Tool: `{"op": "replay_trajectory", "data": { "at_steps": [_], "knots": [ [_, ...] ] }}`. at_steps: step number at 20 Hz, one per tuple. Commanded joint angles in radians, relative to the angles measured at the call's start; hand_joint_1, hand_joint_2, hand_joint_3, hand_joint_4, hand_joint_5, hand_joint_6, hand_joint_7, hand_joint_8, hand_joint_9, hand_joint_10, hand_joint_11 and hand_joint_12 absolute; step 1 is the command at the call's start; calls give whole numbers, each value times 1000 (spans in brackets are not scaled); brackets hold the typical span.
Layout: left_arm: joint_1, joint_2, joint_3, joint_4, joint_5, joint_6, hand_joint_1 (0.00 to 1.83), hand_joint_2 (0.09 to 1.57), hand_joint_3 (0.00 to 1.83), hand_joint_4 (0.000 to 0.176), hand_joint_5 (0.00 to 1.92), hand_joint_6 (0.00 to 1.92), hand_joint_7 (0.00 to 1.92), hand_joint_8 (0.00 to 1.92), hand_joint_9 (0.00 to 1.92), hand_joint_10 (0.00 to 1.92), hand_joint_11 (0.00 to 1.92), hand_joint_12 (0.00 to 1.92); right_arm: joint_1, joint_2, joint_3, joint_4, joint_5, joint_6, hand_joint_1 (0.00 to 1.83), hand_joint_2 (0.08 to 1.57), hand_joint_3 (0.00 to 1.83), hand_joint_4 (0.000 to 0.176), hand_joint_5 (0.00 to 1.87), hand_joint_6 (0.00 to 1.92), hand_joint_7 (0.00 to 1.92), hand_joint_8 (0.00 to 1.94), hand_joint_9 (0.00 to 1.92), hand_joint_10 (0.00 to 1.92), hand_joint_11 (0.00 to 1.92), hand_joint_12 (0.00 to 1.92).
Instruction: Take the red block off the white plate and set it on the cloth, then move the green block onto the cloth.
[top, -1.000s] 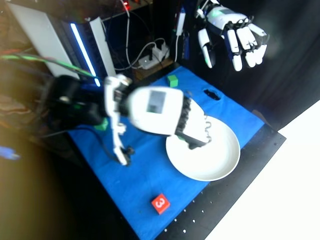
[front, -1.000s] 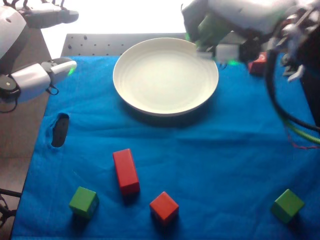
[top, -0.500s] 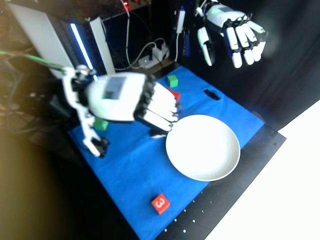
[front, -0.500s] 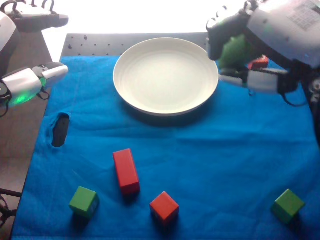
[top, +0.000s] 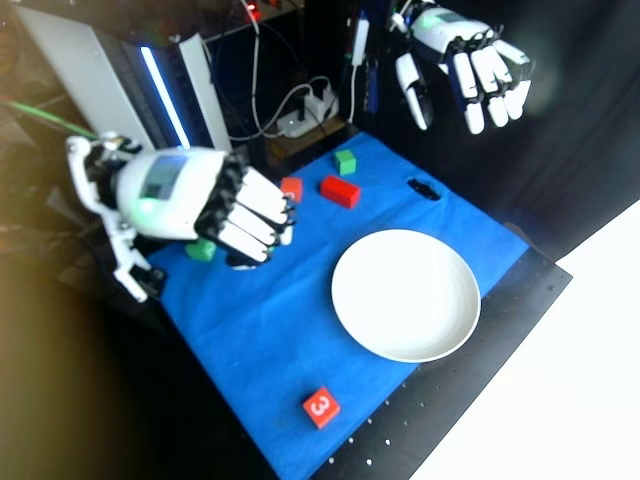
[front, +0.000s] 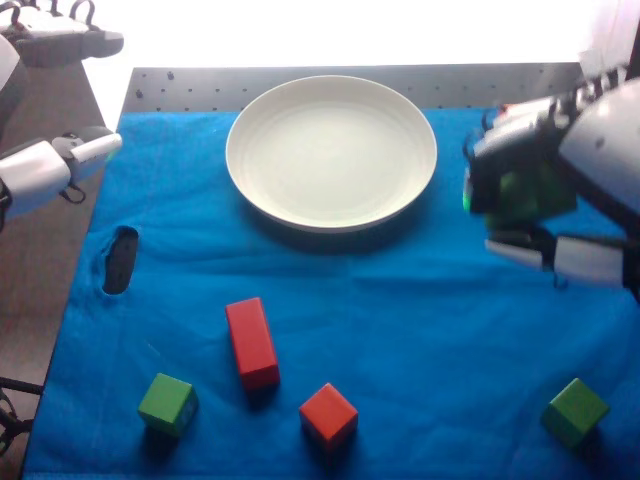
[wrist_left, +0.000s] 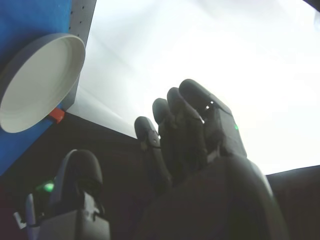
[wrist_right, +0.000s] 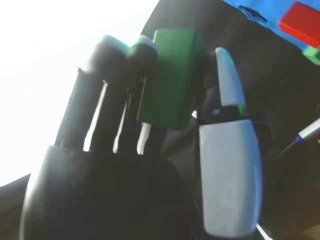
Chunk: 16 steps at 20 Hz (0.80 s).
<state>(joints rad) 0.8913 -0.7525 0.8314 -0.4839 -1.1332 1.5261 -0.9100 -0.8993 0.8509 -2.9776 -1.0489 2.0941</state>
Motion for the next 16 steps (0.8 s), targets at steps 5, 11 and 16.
{"op": "replay_trajectory", "data": {
  "at_steps": [5,11,16],
  "knots": [
    [-2,6,-8,27,-140,4,754,1189,1,21,600,7,517,5,389,181,0,1271,-42,-13,-24,-20,-123,9,1396,1071,0,0,1023,811,1077,887,994,1185,919,1621],
    [-2,5,-9,27,-143,4,749,1185,0,42,596,4,524,6,391,191,0,1254,-53,-20,-30,-12,-120,9,1083,920,0,0,699,693,693,607,627,965,489,1582],
    [-2,5,-9,27,-144,4,767,1179,0,27,604,6,530,6,382,195,0,1253,-53,-19,-32,-11,-121,9,899,855,0,0,592,550,648,486,480,965,251,1623]
  ]
}}
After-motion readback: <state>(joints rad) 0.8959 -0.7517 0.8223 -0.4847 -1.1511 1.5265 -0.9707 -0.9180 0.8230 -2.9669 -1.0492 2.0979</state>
